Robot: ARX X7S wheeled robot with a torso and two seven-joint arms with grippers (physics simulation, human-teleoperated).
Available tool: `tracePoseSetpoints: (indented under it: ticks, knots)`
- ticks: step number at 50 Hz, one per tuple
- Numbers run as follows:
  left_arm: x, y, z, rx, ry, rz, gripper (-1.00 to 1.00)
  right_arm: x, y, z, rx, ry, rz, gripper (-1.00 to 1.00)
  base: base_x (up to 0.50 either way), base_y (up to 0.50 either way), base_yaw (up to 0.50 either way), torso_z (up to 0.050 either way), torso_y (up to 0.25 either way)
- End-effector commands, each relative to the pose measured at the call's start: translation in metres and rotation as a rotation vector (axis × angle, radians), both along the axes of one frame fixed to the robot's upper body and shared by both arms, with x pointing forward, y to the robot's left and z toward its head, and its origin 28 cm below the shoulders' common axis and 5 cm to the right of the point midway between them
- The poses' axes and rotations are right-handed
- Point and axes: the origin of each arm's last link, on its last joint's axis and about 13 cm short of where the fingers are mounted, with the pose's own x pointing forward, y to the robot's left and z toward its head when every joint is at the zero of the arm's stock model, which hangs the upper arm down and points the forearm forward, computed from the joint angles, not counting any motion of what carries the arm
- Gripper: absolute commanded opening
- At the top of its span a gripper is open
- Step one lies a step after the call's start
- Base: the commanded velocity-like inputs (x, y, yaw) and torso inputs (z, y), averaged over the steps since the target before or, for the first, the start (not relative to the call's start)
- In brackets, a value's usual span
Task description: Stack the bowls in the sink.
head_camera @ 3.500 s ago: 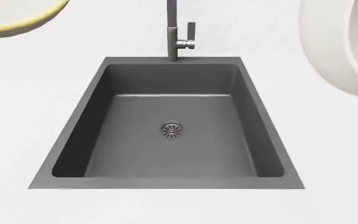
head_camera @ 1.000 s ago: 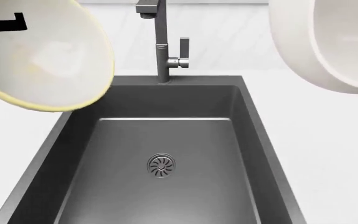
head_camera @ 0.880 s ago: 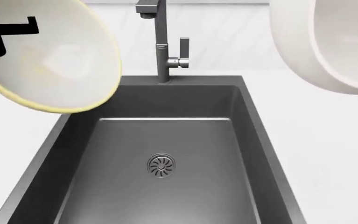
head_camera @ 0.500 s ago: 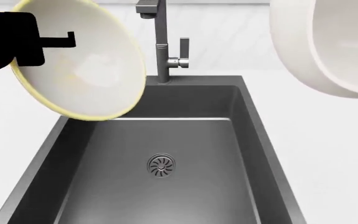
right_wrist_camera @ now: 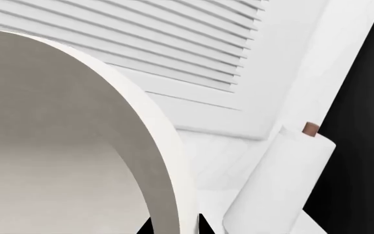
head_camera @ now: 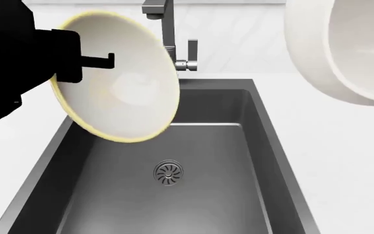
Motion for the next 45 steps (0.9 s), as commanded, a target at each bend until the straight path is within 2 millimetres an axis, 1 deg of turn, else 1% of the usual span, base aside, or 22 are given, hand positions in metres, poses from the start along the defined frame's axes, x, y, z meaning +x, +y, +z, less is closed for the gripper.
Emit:
tracePoseSetpoints:
  ticks: [1, 6, 10, 22, 33, 45]
  knots:
    - [0.0, -0.013, -0.003, -0.004, 0.007, -0.086, -1.0, -0.001, -0.002, -0.003, 0.002, -0.002, -0.007, -1.0, 0.02, 0.0, 0.0, 0.0, 0.0]
    - [0.0, -0.014, -0.004, -0.002, 0.011, -0.089, -1.0, -0.001, -0.002, -0.003, 0.0, -0.002, -0.007, -1.0, 0.02, 0.0, 0.0, 0.0, 0.0]
    - [0.001, -0.014, -0.005, -0.041, 0.006, -0.082, -1.0, -0.001, -0.003, -0.003, 0.0, -0.002, -0.007, -1.0, 0.02, 0.0, 0.0, 0.0, 0.0]
    - [0.005, -0.017, -0.024, -0.087, 0.054, -0.087, -1.0, -0.002, -0.003, -0.005, 0.002, -0.001, -0.007, -1.0, 0.02, 0.0, 0.0, 0.001, 0.001]
    - [0.007, -0.013, -0.038, -0.162, 0.072, -0.064, -1.0, -0.002, -0.004, -0.004, 0.003, -0.002, -0.007, -1.0, 0.02, 0.0, 0.0, 0.0, 0.0]
    - [0.005, -0.009, -0.047, -0.262, 0.084, -0.054, -1.0, -0.001, -0.005, -0.008, 0.006, 0.003, -0.008, -1.0, 0.02, 0.0, 0.0, 0.0, 0.001]
